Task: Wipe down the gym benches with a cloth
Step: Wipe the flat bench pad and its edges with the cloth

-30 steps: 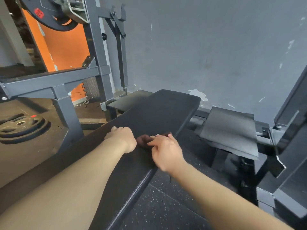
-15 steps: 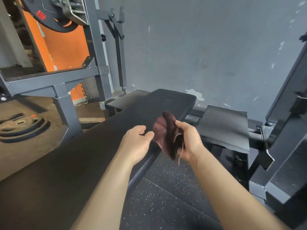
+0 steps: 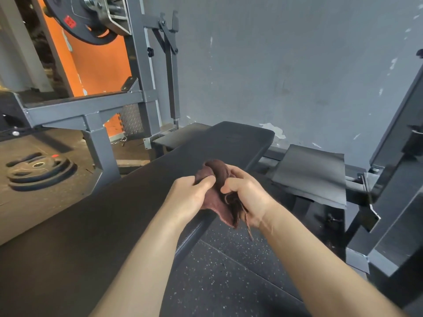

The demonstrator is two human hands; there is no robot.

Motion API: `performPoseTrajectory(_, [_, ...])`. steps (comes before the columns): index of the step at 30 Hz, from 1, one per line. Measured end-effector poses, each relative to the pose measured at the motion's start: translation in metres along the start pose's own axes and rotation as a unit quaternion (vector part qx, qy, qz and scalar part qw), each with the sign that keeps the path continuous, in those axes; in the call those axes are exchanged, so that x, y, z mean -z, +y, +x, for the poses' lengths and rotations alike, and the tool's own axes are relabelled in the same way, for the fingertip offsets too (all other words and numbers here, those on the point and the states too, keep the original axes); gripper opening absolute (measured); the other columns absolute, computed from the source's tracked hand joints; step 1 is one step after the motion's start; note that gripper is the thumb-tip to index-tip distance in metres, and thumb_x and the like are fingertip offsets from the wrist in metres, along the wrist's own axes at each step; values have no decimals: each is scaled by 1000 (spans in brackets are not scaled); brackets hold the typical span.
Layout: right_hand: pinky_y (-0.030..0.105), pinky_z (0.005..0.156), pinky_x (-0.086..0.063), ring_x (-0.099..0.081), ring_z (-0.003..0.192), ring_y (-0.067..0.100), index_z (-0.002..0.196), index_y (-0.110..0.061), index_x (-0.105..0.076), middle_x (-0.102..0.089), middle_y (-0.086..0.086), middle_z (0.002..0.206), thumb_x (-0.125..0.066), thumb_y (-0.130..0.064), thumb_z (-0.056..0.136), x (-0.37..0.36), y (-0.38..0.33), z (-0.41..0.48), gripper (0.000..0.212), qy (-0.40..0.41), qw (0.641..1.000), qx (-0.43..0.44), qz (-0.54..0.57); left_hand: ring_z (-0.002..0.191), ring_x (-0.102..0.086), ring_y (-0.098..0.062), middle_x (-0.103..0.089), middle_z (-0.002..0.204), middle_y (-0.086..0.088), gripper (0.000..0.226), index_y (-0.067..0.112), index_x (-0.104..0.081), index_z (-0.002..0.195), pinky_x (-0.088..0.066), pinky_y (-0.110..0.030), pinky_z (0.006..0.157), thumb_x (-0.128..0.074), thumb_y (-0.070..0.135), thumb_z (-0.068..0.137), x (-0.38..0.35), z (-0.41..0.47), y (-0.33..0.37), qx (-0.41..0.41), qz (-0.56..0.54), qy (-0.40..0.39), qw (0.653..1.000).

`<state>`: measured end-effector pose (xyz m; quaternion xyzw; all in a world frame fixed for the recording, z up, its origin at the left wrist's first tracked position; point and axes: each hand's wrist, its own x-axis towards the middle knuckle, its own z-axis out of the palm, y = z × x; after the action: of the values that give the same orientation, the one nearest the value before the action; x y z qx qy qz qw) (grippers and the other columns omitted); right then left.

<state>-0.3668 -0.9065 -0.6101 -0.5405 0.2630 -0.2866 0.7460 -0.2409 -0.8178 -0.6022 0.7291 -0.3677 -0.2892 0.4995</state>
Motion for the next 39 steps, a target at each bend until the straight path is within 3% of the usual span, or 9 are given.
performPoseTrajectory(3, [48, 85, -58, -69, 93, 31, 115, -10, -66, -72, 19, 107, -51, 1, 81, -2, -3, 2, 38, 33, 998, 16, -54, 81, -71, -20, -75, 86, -6, 26, 15, -74, 86, -47, -29, 65, -63, 36, 96, 2, -5, 5, -21, 8, 52, 998])
performPoseTrajectory(7, [42, 81, -54, -65, 86, 29, 104, -6, -72, -72, 16, 94, -53, -1, 79, 6, -6, 6, 32, 47, 997, 16, -64, 75, -64, -20, -71, 82, -7, 25, 12, -70, 82, -43, -32, 62, -61, 32, 94, 7, -10, 13, -37, 9, 78, 996])
performPoseTrajectory(13, [44, 98, -51, -70, 94, 28, 91, -2, -72, -77, 12, 95, -64, -5, 77, 21, -4, 12, 17, 133, 985, 47, -94, 98, -70, -26, -75, 100, -8, 24, 15, -74, 96, -56, -49, 91, -60, 34, 95, 19, -15, 21, -48, -13, 97, 994])
performPoseTrajectory(18, [23, 74, -53, -67, 76, 11, 79, -14, -73, -75, -2, 79, -75, -9, 87, 20, 7, 13, 9, 179, 964, 109, -166, 96, -70, -30, -73, 100, -12, 31, 10, -71, 100, -55, -54, 88, -62, 38, 91, 20, -19, 22, -85, 20, 79, 993])
performPoseTrajectory(22, [31, 84, -56, -71, 87, 17, 85, -11, -75, -78, 7, 92, -74, -9, 85, 20, 5, 14, 2, 174, 975, 80, -110, 94, -71, -24, -74, 96, -7, 25, 16, -71, 98, -56, -52, 89, -64, 38, 91, 21, -18, 23, -80, 14, 68, 994])
performPoseTrajectory(29, [44, 95, -57, -67, 111, 28, 117, -5, -68, -72, 12, 119, -59, -10, 94, 21, -2, 10, 25, 84, 987, 7, 134, 98, -69, -14, -73, 103, -1, 20, 19, -68, 103, -56, -41, 91, -71, 34, 91, 25, -14, 17, -64, -3, 71, 995])
performPoseTrajectory(32, [40, 89, -58, -67, 107, 26, 123, -5, -66, -72, 12, 122, -57, -12, 97, 18, -5, 8, 29, 72, 986, 22, 148, 92, -73, -18, -75, 97, -2, 20, 19, -69, 98, -58, -48, 91, -74, 34, 85, 24, -14, 16, -61, 9, 70, 996])
performPoseTrajectory(37, [49, 103, -52, -67, 117, 32, 120, -9, -69, -73, 14, 119, -59, -19, 101, 19, -8, 9, 24, 71, 992, 52, 92, 104, -70, -22, -75, 105, -3, 50, 17, -75, 96, -50, -46, 98, -69, 63, 78, 22, -16, 15, -16, -23, 31, 999])
performPoseTrajectory(39, [45, 104, -52, -68, 116, 28, 112, -11, -73, -75, 9, 115, -58, -20, 102, 18, -8, 10, 20, 86, 992, 68, 61, 105, -70, -24, -76, 104, -4, 42, 16, -75, 95, -50, -46, 98, -71, 55, 81, 22, -16, 15, -15, -50, 43, 998])
